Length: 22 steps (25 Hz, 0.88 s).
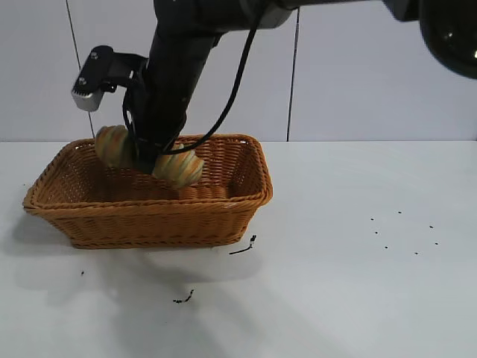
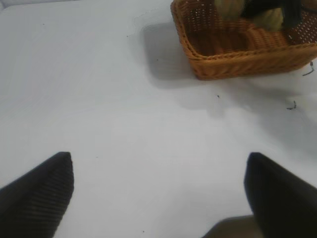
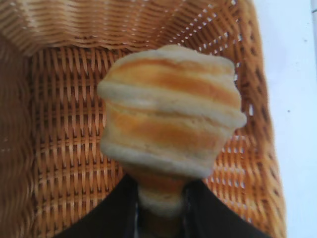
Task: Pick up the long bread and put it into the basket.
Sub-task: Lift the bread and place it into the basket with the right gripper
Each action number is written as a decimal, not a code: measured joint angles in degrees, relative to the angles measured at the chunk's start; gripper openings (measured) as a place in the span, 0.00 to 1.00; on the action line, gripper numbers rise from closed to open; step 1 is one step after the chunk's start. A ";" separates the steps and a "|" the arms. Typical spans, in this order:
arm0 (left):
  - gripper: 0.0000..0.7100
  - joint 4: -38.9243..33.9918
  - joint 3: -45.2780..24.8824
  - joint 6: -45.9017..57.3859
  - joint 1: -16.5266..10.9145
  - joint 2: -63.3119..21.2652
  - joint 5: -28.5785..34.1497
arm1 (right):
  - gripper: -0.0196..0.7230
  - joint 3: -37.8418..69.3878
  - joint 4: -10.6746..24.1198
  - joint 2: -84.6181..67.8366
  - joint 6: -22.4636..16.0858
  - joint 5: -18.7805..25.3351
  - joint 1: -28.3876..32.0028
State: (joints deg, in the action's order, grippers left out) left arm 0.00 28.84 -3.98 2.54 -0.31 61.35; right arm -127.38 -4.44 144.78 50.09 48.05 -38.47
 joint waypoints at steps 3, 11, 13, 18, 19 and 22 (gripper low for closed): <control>0.98 0.00 0.00 0.00 0.00 0.00 0.00 | 0.61 0.00 -0.06 0.00 -1.42 0.00 0.00; 0.98 0.00 0.00 0.00 0.00 0.00 0.00 | 0.90 0.00 -0.51 -0.72 -3.90 0.02 1.11; 0.98 0.00 0.00 0.00 0.00 0.00 0.00 | 0.90 0.00 -0.58 -1.87 -3.96 0.32 1.76; 0.98 0.00 0.00 0.00 0.00 0.00 0.00 | 0.90 0.00 -0.96 -7.09 -8.18 2.17 3.58; 0.98 0.00 0.00 0.00 0.00 0.00 0.00 | 0.90 0.00 -0.96 -8.20 -10.72 2.81 3.95; 0.98 0.00 0.00 0.00 0.00 0.00 0.00 | 0.90 0.00 0.52 -12.17 -24.43 5.81 5.00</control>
State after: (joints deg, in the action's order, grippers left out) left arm 0.00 28.84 -3.98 2.54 -0.31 61.35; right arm -127.38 -3.92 132.61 25.66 53.87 -33.48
